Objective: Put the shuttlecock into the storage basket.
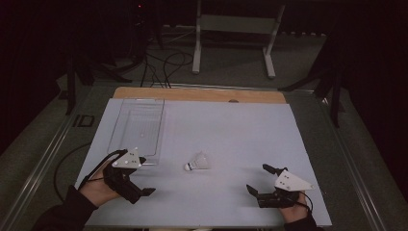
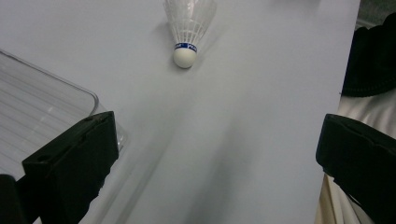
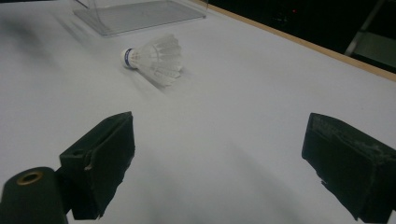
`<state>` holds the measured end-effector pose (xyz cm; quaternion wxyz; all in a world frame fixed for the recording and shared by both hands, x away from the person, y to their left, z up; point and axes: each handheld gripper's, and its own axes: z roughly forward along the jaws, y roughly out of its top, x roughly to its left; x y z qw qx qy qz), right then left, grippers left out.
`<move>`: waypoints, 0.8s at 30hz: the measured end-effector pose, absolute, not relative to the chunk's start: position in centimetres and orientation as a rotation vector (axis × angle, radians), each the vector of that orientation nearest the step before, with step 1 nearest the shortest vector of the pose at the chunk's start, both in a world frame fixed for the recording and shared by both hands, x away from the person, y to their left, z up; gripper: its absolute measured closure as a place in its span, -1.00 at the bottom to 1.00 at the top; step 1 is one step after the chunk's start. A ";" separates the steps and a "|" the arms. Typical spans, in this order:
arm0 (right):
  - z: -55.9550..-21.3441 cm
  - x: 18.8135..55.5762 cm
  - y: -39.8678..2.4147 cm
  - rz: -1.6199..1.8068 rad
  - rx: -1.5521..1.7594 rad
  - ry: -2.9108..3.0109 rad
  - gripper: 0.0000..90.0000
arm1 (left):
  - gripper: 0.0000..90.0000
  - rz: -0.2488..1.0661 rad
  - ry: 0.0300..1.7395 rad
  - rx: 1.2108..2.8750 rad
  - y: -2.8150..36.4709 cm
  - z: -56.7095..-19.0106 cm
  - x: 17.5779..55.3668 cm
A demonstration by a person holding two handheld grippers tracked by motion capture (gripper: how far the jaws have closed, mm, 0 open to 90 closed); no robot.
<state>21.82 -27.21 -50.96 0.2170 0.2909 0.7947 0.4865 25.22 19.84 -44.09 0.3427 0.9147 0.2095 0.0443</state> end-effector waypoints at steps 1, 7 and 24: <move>-51.0 21.8 -27.2 1.349 0.806 2.202 -0.79 | -1.00 0.115 0.543 2.385 19.8 -44.1 25.3; -50.9 21.8 -27.3 1.350 0.812 2.194 -0.79 | -1.00 0.081 0.531 2.418 19.3 -44.1 25.5; -50.8 21.8 -27.4 1.352 0.815 2.185 -0.79 | -1.00 -0.016 0.452 2.526 17.4 -44.4 26.3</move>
